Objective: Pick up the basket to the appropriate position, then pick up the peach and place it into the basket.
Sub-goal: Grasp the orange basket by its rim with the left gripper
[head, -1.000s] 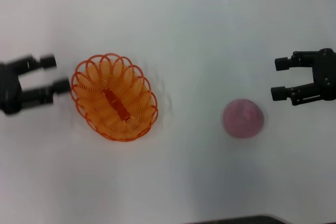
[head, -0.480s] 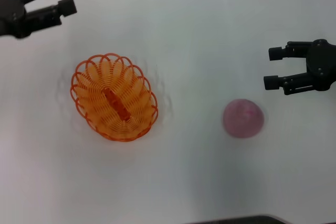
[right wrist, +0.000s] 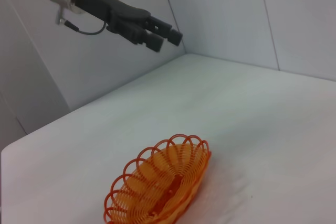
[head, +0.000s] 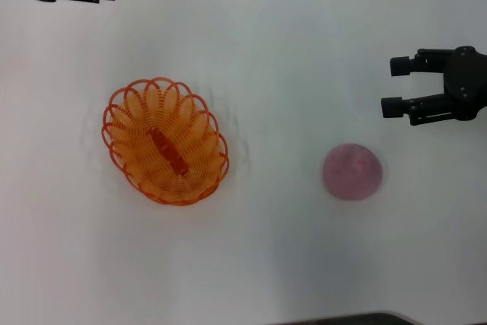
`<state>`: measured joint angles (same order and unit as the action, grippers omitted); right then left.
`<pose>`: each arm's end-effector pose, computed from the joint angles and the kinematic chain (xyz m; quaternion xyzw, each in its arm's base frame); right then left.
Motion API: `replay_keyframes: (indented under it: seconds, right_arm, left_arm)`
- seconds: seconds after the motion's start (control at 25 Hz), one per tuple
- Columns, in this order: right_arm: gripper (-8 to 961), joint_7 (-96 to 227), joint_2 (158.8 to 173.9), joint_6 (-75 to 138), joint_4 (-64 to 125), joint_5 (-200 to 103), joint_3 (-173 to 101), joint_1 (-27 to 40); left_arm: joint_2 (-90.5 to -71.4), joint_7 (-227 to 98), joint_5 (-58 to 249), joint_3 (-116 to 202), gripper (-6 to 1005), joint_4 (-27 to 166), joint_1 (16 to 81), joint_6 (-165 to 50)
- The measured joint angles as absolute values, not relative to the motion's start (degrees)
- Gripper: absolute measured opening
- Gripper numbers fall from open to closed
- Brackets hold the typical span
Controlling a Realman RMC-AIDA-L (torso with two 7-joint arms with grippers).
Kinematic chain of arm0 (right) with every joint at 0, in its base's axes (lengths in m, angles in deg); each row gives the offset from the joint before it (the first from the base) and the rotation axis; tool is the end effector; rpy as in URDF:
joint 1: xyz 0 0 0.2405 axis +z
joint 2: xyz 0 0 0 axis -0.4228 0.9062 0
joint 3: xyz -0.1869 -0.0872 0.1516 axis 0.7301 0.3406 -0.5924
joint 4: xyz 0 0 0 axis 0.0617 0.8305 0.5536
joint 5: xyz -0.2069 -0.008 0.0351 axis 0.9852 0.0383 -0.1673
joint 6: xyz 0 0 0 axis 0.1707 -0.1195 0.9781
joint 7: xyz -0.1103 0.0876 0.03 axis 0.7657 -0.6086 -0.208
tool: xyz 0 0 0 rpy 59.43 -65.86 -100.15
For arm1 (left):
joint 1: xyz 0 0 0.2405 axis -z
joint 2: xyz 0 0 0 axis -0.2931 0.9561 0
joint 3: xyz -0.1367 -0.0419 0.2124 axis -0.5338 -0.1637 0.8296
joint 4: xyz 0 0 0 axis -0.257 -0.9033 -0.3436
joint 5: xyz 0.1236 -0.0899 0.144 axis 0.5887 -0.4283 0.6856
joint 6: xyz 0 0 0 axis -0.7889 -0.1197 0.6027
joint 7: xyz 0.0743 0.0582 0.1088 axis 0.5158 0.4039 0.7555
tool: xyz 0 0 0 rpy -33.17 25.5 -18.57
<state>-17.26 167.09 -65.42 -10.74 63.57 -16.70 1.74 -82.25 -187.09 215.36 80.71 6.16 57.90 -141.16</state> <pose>0.3022 0.2946 0.0713 -0.9362 0.2646 0.2052 0.1064 -0.1860 0.3971 0.0814 -0.9252 -0.3201 -0.1006 0.1773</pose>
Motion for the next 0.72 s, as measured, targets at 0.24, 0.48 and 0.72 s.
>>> replay_keyframes:
  seconds: [0.24, 0.48, 0.72]
  right_arm:
    - [954, -17.2, 167.12, -64.9, -10.7, 63.6, -16.7, 2.6]
    - [955, -17.0, 167.17, -63.7, -10.6, 63.6, -16.3, 3.5]
    - [955, -16.9, 167.19, -62.4, -10.3, 63.8, -16.1, 3.8]
  left_arm:
    - [-81.38, -198.6, 227.9, 89.1, 817, 4.0, 63.8, -142.7]
    - [-84.17, -202.2, 243.3, 94.4, 815, 8.3, 70.2, -140.2]
    - [-85.94, -202.5, 247.4, 96.4, 812, 15.1, 71.3, -133.9]
